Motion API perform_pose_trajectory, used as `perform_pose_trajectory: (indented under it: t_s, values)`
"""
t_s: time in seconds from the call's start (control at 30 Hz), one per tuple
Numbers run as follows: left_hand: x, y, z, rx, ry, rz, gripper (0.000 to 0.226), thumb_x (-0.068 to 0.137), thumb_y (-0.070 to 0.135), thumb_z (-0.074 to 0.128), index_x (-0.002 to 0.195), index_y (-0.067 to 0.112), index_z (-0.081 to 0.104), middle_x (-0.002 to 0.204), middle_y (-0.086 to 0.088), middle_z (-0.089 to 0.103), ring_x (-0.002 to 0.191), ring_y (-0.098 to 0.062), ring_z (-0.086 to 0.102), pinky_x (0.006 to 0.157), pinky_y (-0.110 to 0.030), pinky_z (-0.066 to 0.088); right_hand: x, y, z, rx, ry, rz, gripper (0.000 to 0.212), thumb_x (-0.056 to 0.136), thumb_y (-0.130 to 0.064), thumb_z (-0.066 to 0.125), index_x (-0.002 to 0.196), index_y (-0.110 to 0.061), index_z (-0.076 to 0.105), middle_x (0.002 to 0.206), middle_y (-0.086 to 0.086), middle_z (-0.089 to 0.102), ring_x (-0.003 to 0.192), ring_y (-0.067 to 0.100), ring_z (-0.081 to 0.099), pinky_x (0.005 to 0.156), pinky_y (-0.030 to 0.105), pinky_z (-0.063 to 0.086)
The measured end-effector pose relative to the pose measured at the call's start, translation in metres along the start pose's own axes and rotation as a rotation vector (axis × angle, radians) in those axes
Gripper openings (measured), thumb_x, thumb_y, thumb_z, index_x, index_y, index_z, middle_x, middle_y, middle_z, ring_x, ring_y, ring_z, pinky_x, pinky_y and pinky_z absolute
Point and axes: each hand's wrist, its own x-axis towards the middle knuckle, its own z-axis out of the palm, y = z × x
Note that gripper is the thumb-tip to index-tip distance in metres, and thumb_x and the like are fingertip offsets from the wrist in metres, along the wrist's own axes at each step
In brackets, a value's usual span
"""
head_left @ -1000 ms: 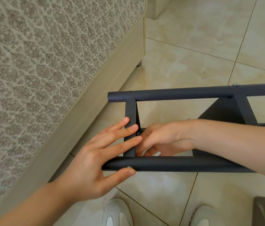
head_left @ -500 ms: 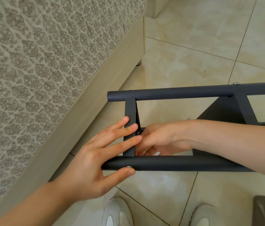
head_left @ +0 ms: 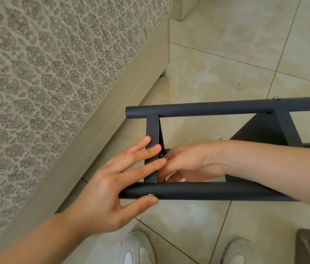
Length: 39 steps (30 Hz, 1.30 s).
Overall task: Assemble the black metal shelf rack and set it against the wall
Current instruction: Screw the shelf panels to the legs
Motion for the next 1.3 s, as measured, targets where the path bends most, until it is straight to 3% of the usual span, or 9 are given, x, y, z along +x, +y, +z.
perform_pose_trajectory:
  t_s: [0.2, 0.43, 0.53, 0.63, 0.87, 1.17, 1.3]
  values:
    - [0.000, 0.000, 0.000, 0.000, 0.000, -0.001, 0.055, 0.097, 0.049, 0.057, 0.141, 0.015, 0.054, 0.156, 0.002, 0.044, 0.151, -0.023, 0.029, 0.120, -0.042, 0.031, 0.000, 0.000, 0.001, 0.004, 0.012, -0.031, 0.014, 0.094, -0.013, 0.059, 0.090, -0.013, 0.072, 0.085, 0.001, 0.070, 0.074, 0.009, 0.066, 0.070, 0.026, 0.054]
    - [0.000, -0.001, 0.000, -0.004, 0.005, 0.004, 0.055, 0.098, 0.048, 0.056, 0.142, 0.016, 0.053, 0.156, 0.003, 0.044, 0.151, -0.023, 0.029, 0.120, -0.041, 0.031, 0.001, -0.001, 0.001, -0.029, 0.002, 0.002, 0.025, 0.092, -0.016, 0.061, 0.112, -0.004, 0.069, 0.102, 0.009, 0.070, 0.089, 0.016, 0.066, 0.083, 0.031, 0.052]
    - [0.000, -0.001, 0.001, -0.012, 0.007, 0.004, 0.055, 0.098, 0.049, 0.056, 0.142, 0.016, 0.053, 0.156, 0.004, 0.043, 0.151, -0.024, 0.029, 0.120, -0.041, 0.030, -0.001, 0.000, -0.003, 0.012, -0.037, -0.019, 0.013, 0.092, -0.014, 0.062, 0.099, -0.013, 0.074, 0.100, 0.006, 0.071, 0.089, 0.014, 0.067, 0.089, 0.035, 0.050]
    - [0.000, -0.002, 0.001, -0.009, 0.007, 0.006, 0.055, 0.098, 0.049, 0.056, 0.142, 0.016, 0.053, 0.156, 0.003, 0.043, 0.151, -0.024, 0.028, 0.121, -0.040, 0.029, -0.001, 0.002, -0.002, 0.007, -0.026, -0.032, 0.014, 0.092, -0.014, 0.062, 0.089, -0.017, 0.076, 0.092, 0.003, 0.072, 0.082, 0.012, 0.068, 0.086, 0.034, 0.052]
    - [0.000, -0.002, 0.001, -0.013, 0.008, 0.005, 0.055, 0.098, 0.049, 0.056, 0.142, 0.015, 0.053, 0.156, 0.003, 0.044, 0.151, -0.024, 0.028, 0.121, -0.041, 0.030, -0.003, -0.003, 0.002, -0.101, 0.034, -0.004, 0.027, 0.093, -0.017, 0.061, 0.114, -0.003, 0.068, 0.103, 0.009, 0.068, 0.095, 0.018, 0.063, 0.090, 0.038, 0.052]
    - [0.001, -0.002, 0.000, -0.037, 0.008, -0.003, 0.055, 0.098, 0.048, 0.057, 0.142, 0.015, 0.052, 0.156, 0.002, 0.044, 0.152, -0.024, 0.028, 0.121, -0.038, 0.029, -0.009, -0.006, 0.004, -0.146, 0.063, -0.064, 0.024, 0.092, -0.018, 0.062, 0.110, -0.002, 0.068, 0.096, 0.007, 0.071, 0.089, 0.019, 0.067, 0.083, 0.033, 0.056]
    - [0.001, -0.004, -0.001, -0.047, 0.004, 0.003, 0.055, 0.096, 0.044, 0.059, 0.140, 0.011, 0.053, 0.156, -0.001, 0.044, 0.152, -0.024, 0.027, 0.121, -0.036, 0.027, -0.023, -0.012, 0.002, -0.218, 0.039, -0.109, 0.021, 0.096, -0.015, 0.059, 0.110, -0.002, 0.068, 0.098, 0.007, 0.070, 0.094, 0.019, 0.064, 0.095, 0.037, 0.051]
